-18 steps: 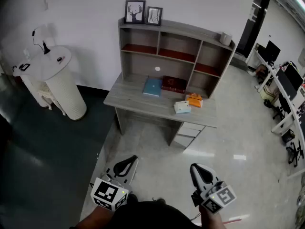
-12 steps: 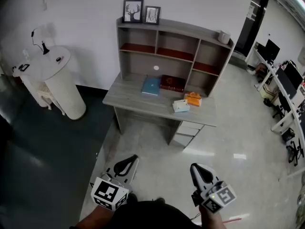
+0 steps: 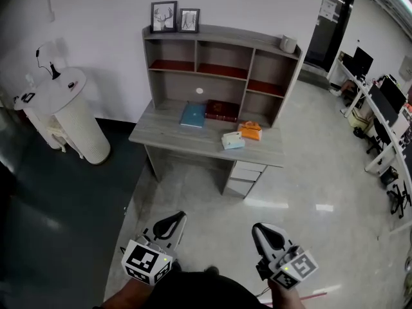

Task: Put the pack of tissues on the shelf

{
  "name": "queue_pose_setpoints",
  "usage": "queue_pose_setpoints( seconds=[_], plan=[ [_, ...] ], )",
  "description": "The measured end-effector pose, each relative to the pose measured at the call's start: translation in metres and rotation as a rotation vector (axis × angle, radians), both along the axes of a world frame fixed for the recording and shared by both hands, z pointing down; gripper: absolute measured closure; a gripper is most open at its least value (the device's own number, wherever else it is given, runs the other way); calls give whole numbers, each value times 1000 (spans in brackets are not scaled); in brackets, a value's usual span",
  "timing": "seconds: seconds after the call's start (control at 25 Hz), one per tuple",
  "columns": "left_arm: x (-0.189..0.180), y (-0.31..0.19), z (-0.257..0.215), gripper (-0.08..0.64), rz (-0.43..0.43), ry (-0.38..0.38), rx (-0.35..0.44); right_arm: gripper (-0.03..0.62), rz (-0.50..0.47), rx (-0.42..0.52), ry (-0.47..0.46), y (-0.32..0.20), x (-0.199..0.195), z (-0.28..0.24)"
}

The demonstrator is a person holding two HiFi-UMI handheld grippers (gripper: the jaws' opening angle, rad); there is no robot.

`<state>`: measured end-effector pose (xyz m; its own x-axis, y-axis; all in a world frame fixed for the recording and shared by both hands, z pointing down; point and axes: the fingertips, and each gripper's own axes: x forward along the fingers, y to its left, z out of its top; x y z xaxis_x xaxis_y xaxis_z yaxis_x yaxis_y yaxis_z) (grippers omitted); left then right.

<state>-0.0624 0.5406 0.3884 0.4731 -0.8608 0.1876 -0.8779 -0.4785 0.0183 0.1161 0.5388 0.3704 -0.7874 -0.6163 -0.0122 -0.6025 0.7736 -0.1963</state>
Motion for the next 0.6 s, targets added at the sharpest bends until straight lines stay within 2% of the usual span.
queue_pose_setpoints(
  seconds=[0.28, 0.6],
  plan=[
    [34, -4, -2, 538, 1, -15, 4, 572, 10, -27, -24, -4, 39, 11],
    [35, -50, 8, 538, 23, -2, -17, 572, 24, -62, -26, -44, 36, 23]
  ],
)
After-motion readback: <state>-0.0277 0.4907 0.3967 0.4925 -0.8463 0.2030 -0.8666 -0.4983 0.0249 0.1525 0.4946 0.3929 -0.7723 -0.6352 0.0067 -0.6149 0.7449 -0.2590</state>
